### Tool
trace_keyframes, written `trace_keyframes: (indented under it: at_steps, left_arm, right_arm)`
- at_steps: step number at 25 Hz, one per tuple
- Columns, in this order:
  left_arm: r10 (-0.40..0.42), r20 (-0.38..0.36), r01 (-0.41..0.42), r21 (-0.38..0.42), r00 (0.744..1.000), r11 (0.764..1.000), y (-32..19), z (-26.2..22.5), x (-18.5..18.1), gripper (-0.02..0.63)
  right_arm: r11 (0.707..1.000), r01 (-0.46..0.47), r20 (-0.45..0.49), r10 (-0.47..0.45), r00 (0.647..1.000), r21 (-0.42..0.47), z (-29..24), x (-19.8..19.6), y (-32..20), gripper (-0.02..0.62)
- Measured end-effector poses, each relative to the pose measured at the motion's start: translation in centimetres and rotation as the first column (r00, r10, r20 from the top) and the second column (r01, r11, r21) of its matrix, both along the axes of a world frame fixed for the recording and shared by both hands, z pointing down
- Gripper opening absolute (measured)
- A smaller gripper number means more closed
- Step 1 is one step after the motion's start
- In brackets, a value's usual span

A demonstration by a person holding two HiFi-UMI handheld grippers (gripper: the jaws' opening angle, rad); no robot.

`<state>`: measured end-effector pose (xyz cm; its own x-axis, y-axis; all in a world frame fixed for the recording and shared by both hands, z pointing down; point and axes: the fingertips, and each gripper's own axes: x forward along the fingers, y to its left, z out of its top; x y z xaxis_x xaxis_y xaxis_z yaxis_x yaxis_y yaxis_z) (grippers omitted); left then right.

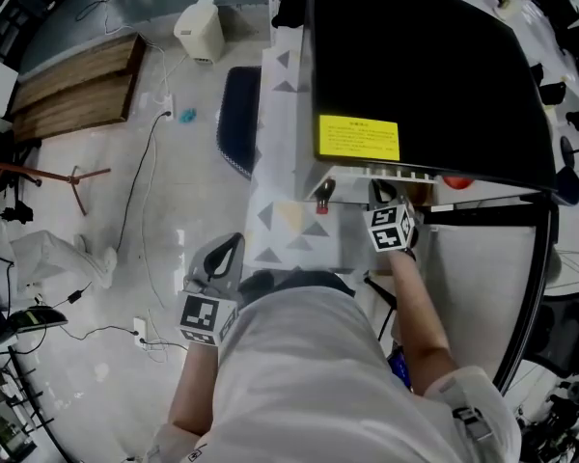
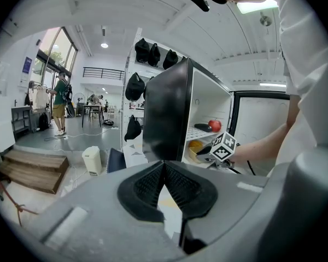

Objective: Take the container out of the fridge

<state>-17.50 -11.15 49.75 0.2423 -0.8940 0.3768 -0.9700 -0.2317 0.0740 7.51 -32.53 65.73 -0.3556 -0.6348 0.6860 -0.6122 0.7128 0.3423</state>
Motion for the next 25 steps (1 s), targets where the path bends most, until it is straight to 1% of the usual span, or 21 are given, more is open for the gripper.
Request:
trace_keyframes:
  at_steps: [7, 12, 18, 25]
  left_arm:
    - [0.041, -0.009, -0.041, 0.008, 0.999, 0.999, -0.2, -0.4, 1.0, 0.009]
    - [0.096, -0.016, -0.096, 0.018, 0.995, 0.995, -1.0, -0.6, 1.8, 0.009]
    - [0.175, -0.03, -0.175, 0.027, 0.984, 0.984, -2.2, -0.4, 3.2, 0.009]
    - [0.286, -0.046, -0.284, 0.049, 0.957, 0.958, -3.8, -0.7, 5.1, 0.009]
  right_arm:
    - [0.999, 0.037, 0.076, -0.037, 0.996, -0.002, -2.1, -1.4, 1.9, 0.031]
    - [1.0, 0.029, 0.175, -0.027, 0.984, -0.009, -4.5, -2.2, 3.7, 0.031]
    - [0.998, -0.013, 0.299, 0.03, 0.954, -0.057, -6.6, -1.9, 5.8, 0.03]
    - [0.996, -0.062, 0.392, 0.082, 0.916, -0.063, -10.1, -1.4, 8.8, 0.031]
